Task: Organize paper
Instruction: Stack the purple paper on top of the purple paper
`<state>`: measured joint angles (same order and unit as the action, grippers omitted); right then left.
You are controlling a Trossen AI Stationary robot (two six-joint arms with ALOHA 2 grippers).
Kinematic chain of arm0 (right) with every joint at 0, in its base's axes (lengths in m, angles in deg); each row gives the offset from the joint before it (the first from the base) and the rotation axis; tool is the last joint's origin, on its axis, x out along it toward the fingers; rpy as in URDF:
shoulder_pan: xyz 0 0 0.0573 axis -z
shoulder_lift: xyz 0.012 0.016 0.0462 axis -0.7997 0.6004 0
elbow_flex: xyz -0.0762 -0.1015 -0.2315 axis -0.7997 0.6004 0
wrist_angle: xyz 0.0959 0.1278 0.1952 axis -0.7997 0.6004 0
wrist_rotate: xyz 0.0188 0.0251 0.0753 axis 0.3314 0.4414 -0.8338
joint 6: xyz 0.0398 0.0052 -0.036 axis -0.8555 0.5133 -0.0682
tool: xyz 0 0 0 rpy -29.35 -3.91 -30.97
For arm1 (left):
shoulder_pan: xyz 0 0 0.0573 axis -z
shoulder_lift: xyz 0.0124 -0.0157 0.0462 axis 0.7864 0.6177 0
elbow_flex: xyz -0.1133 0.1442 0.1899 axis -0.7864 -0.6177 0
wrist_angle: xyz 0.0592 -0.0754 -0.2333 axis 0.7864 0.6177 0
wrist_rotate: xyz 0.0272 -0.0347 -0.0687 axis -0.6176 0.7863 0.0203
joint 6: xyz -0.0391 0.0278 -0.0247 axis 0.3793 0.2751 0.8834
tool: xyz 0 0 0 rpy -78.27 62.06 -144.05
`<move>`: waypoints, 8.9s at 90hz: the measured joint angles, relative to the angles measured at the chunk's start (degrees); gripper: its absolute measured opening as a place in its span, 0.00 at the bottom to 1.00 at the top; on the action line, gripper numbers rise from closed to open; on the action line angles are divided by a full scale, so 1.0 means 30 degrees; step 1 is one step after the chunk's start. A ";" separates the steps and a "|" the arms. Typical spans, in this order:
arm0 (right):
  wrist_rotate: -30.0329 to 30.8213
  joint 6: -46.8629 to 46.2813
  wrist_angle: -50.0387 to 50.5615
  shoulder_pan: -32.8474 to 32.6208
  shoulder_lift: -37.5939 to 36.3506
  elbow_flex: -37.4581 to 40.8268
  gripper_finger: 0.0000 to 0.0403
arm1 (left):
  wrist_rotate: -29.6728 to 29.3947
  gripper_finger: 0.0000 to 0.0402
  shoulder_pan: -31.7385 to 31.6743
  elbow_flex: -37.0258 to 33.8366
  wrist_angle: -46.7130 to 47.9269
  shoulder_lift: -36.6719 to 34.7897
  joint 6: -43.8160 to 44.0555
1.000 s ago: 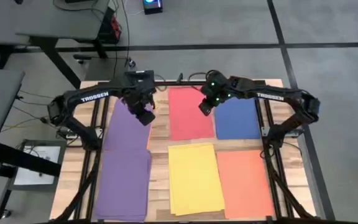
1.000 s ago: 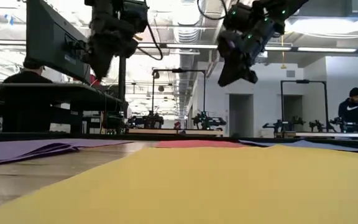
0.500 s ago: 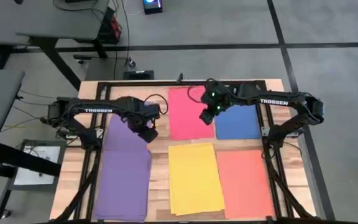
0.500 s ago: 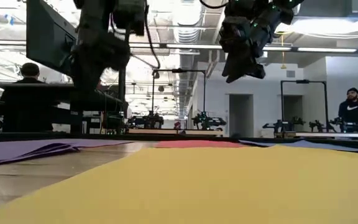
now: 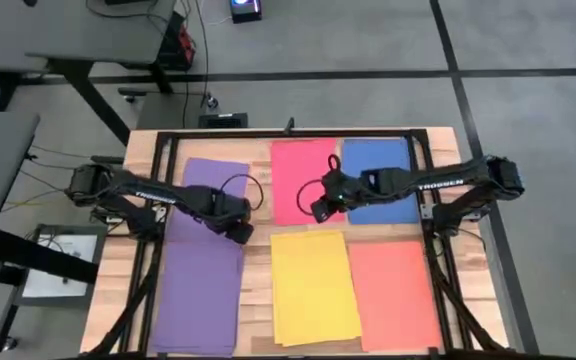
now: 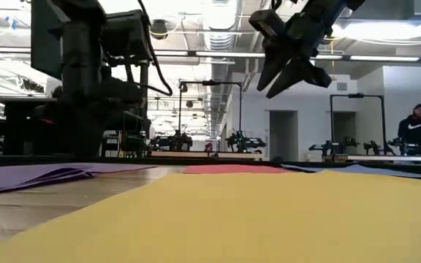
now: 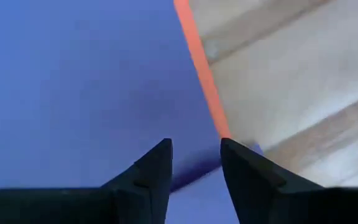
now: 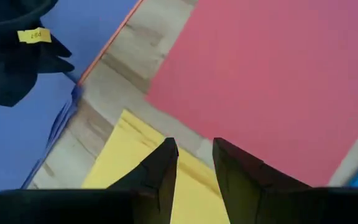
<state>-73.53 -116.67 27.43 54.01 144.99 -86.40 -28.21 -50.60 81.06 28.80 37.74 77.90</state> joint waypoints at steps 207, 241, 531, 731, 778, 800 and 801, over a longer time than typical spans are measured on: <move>-0.0226 0.7620 0.0131 0.0734 -0.0036 0.0000 0.24 | -0.1916 0.30 -0.1488 0.0415 0.0196 -0.2543 -0.0392; -0.1218 0.8971 0.0138 0.1757 -0.0036 0.0000 0.24 | -0.1519 0.40 -0.9087 0.0415 0.5762 -0.2451 -0.7499; -0.1501 0.8013 0.0780 0.3503 -0.0007 0.0007 0.24 | -0.1252 0.23 -1.4106 1.1580 0.4798 1.2123 -3.0773; -0.6091 0.9220 -1.6627 0.4122 0.4910 -0.0219 0.24 | -0.0313 0.00 -0.7438 2.1172 1.4669 0.4664 -2.4431; -0.6213 0.9657 -1.7372 0.4754 0.5326 -0.0219 0.03 | -0.0307 0.00 -0.7190 2.1172 1.4824 0.4568 -2.4661; -0.7054 1.0228 -1.7862 0.5018 0.5311 -0.0219 0.00 | -0.0319 0.00 -0.6628 2.1172 1.4862 0.4551 -2.4962; -0.7059 1.0243 -1.7858 0.5047 0.5311 -0.0219 0.00 | -0.0318 0.00 -0.6589 2.1172 1.4875 0.4530 -2.4991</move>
<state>-94.71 -85.94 -26.15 69.16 160.92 -87.05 -29.17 -70.37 144.57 73.43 51.33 2.93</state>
